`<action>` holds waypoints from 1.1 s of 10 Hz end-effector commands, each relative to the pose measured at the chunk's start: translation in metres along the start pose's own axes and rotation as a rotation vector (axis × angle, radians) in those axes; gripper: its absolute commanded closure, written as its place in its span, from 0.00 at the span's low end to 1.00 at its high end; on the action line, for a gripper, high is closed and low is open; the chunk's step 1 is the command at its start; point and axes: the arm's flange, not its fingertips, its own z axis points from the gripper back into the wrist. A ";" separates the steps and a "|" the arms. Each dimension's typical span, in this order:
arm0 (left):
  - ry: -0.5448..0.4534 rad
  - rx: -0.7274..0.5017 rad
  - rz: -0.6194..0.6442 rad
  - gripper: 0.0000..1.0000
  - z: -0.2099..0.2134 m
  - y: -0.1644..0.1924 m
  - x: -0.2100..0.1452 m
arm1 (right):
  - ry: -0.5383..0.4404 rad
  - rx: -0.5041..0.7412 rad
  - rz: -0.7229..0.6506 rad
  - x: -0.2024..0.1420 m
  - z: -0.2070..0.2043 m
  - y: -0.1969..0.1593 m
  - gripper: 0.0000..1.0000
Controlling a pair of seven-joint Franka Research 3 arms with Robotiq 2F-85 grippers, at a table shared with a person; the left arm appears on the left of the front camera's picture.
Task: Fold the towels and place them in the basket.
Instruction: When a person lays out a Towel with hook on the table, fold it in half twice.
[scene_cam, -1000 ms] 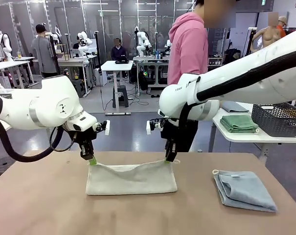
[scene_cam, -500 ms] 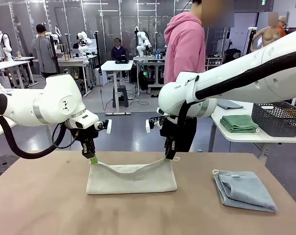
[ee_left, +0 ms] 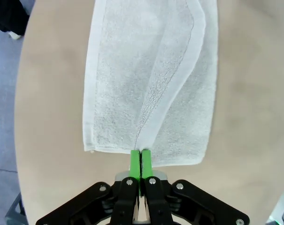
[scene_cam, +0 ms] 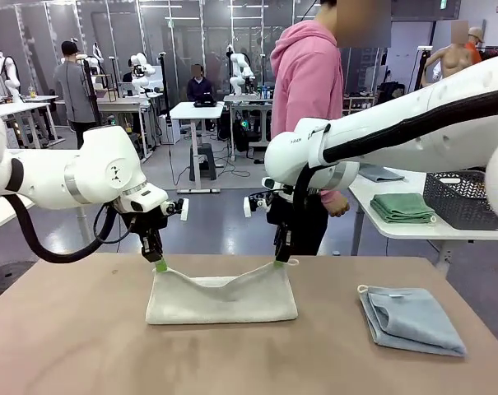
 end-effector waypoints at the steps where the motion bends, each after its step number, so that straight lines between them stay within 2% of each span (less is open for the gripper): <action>1: 0.032 -0.051 -0.013 0.98 -0.009 0.022 0.005 | 0.039 0.043 -0.055 0.005 -0.007 -0.024 1.00; 4: 0.027 -0.055 0.015 0.98 -0.019 0.025 -0.007 | 0.036 0.021 -0.150 -0.008 -0.021 -0.036 1.00; 7: 0.049 -0.046 -0.011 0.98 -0.030 0.022 -0.011 | 0.017 0.036 -0.156 -0.016 -0.033 -0.040 1.00; 8: 0.044 -0.032 -0.022 0.94 -0.031 0.023 -0.010 | 0.011 0.031 -0.132 -0.015 -0.036 -0.040 1.00; 9: 0.034 -0.024 -0.029 0.65 -0.032 0.022 -0.009 | -0.007 0.025 -0.122 -0.013 -0.036 -0.038 0.83; 10: 0.022 -0.009 -0.027 0.60 -0.033 0.021 -0.009 | -0.006 0.018 -0.108 -0.011 -0.038 -0.036 0.74; 11: 0.017 0.005 -0.023 0.31 -0.033 0.022 -0.008 | -0.007 0.012 -0.105 -0.010 -0.039 -0.036 0.54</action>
